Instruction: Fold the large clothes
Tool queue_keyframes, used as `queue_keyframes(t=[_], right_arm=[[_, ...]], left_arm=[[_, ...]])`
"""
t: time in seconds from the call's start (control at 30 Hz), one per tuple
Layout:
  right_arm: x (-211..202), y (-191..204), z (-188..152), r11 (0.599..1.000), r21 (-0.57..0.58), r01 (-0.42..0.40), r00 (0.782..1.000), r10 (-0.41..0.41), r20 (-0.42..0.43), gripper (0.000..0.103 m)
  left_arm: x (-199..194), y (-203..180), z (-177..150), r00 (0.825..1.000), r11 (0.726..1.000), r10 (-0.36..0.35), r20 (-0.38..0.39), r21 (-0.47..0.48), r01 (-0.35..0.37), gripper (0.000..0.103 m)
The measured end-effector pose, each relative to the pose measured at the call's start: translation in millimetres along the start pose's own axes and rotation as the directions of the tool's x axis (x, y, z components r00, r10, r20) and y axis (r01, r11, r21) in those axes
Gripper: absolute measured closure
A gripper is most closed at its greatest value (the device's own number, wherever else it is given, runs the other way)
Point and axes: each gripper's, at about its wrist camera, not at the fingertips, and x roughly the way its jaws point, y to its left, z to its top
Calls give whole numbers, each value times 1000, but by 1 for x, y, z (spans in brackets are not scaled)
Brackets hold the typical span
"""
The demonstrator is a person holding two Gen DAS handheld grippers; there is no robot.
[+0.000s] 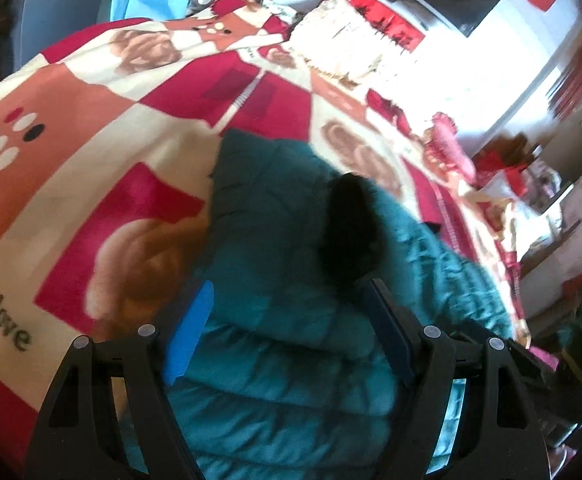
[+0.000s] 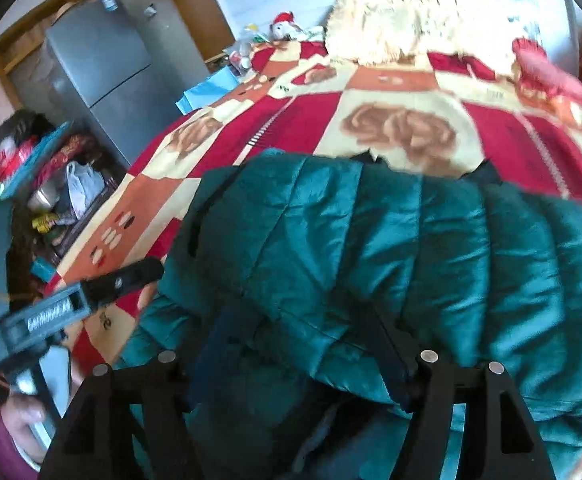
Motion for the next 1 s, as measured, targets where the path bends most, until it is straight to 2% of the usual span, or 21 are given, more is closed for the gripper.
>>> queue_keyframes(t=[0.07,0.17,0.27,0.3,0.33,0.37,0.4,0.47,0.57,0.63,0.7,0.8,0.93,1.0], right_arm=[[-17,-7,-1,1000,1,29,999,-29,23,36],[-45,-23,-3,997,30,66,996,-68,60,36],[-69,-41,-6,991,59,117,988,-122,94,36],[-77,-48,-7,989,75,129,985,-137,103,36],[-84,-55,-9,986,90,144,982,-153,110,36],[-92,-64,-10,980,109,165,977,-177,118,36],[-100,-74,-11,973,135,187,970,-205,129,36],[-115,-94,-11,956,204,210,959,-242,149,36],[-131,-120,-9,925,314,214,948,-274,162,36],[-135,-128,-7,914,346,212,945,-282,165,36],[-133,-128,-6,912,353,208,944,-282,171,36],[-109,-117,-8,927,317,202,956,-257,143,36],[-41,-103,-10,946,254,201,977,-213,21,36],[-7,-102,-14,944,215,251,968,-242,-65,36]], left_arm=[[3,-12,2,1000,1000,-18,3,5,18,25],[16,-32,5,1000,1000,-7,-10,24,7,25],[37,-48,7,998,999,16,-62,47,-14,25],[44,-54,7,997,998,3,-76,55,1,30],[47,-57,7,997,998,-15,-82,64,20,39],[49,-61,7,996,996,-14,-84,82,21,62],[49,-66,9,996,994,8,-85,110,1,71],[43,-71,15,998,989,15,-66,146,-5,81],[18,-67,29,1000,985,0,-11,172,2,84],[1,-55,38,1000,986,-18,23,166,14,84],[-8,-43,42,999,987,-3,48,161,-5,85],[-6,-18,36,997,985,56,47,158,-63,85],[22,5,12,992,983,118,-40,145,-111,85],[24,8,8,994,986,103,-46,138,-96,80]])
